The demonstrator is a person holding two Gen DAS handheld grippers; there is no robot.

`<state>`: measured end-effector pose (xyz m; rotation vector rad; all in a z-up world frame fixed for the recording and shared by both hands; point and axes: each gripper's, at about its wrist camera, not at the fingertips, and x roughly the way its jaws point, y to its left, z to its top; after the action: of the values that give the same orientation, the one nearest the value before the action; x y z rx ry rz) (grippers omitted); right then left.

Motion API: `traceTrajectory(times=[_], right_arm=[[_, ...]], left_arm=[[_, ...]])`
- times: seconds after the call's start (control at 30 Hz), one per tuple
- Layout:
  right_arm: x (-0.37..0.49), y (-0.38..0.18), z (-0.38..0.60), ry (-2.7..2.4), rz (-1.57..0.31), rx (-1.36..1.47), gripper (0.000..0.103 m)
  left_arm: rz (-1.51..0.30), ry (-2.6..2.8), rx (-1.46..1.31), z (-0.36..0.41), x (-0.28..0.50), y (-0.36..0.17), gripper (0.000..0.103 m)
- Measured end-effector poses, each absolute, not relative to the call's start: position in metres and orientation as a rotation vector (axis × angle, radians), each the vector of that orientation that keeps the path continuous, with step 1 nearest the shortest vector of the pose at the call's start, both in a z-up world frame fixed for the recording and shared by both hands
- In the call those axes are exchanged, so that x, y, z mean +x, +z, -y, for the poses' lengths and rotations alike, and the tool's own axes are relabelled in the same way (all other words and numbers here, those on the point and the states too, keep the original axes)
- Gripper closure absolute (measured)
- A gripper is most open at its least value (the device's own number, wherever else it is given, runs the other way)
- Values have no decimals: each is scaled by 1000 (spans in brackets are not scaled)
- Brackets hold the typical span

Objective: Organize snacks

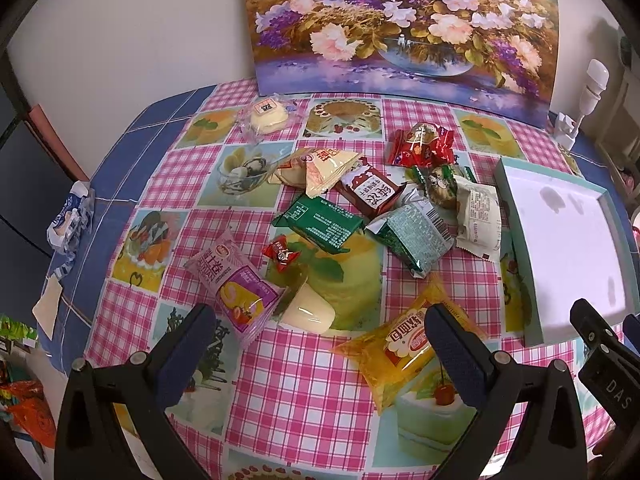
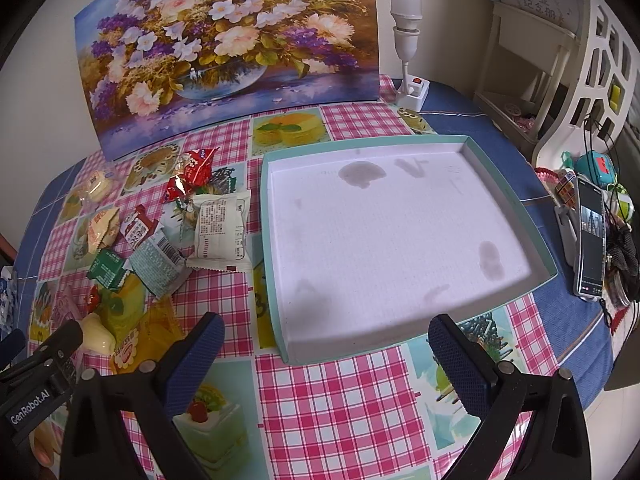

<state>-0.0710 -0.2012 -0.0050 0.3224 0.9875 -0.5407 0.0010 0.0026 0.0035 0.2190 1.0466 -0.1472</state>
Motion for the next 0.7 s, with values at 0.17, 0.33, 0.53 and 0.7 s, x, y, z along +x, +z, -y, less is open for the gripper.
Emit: traceTrajectory(times=[0.17,0.33,0.53,0.7], right_arm=[[-71,-5,201,-541,-987,322,0],[-71,-5,201,-541,-987,321,0],[-71,-5,201,-541,-988,322,0],[-71,-5,201,-541,-988,321,0]], left_arm=[[-1048,-144,221,-3,1,3,0],[-1049,-142,223,-3,1,3,0],[-1050,-141,222,-3,1,3,0],[-1051,-145,219,-3,1,3,0]])
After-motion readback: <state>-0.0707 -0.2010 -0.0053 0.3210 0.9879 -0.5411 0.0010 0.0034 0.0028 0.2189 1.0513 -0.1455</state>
